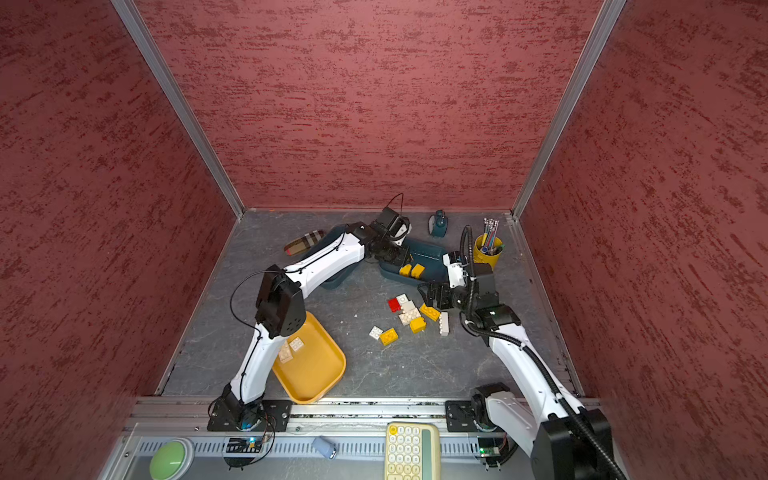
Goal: Sort the legos into containers by color
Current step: 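Carry the yellow brick with the left gripper over the larger teal tub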
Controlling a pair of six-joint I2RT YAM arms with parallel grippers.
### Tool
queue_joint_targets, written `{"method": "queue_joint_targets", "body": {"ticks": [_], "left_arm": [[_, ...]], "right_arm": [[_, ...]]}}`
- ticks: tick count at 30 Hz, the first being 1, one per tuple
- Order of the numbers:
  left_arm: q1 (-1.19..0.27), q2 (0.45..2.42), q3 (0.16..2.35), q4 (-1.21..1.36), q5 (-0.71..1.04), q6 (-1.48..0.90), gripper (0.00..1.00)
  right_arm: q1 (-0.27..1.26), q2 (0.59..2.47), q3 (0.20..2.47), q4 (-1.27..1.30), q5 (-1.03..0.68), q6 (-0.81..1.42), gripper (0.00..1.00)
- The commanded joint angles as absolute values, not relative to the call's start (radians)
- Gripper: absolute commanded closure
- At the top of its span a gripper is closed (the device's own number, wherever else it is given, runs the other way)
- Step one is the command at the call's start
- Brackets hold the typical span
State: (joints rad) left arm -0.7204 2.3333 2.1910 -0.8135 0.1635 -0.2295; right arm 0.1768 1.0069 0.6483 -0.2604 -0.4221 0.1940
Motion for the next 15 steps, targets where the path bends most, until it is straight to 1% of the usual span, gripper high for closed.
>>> {"method": "queue_joint_targets", "body": {"ticks": [1,4,8,11,12,13,15], "left_arm": [[-0.706,2.400,2.262,-0.736,0.222,-0.172,0.73],[-0.699,2.441,2.270,-0.648,0.245,-0.178,0.73],[-0.691,2.529,2.363,-0.655,0.232,-0.178,0.72],[-0.685,2.560,2.372,-0.621,0.234,-0.178,0.71],[-0.685,2.566,2.374,-0.614,0.234,-0.177,0.69],[-0.685,2.573,2.377,-0.611,0.233,-0.175,0.64],[-0.685,2.573,2.386,-0.621,0.228,-0.179,0.51]], "right_arm": [[0.169,0.994,0.690,-0.251,-0.390,0.179,0.01],[0.168,0.992,0.686,-0.255,-0.389,0.177,0.01],[0.165,0.987,0.682,-0.261,-0.386,0.175,0.01],[0.165,0.983,0.681,-0.265,-0.384,0.173,0.01],[0.164,0.983,0.680,-0.267,-0.381,0.171,0.01],[0.163,0.983,0.681,-0.268,-0.380,0.171,0.01],[0.164,0.983,0.680,-0.270,-0.383,0.170,0.01]]}}
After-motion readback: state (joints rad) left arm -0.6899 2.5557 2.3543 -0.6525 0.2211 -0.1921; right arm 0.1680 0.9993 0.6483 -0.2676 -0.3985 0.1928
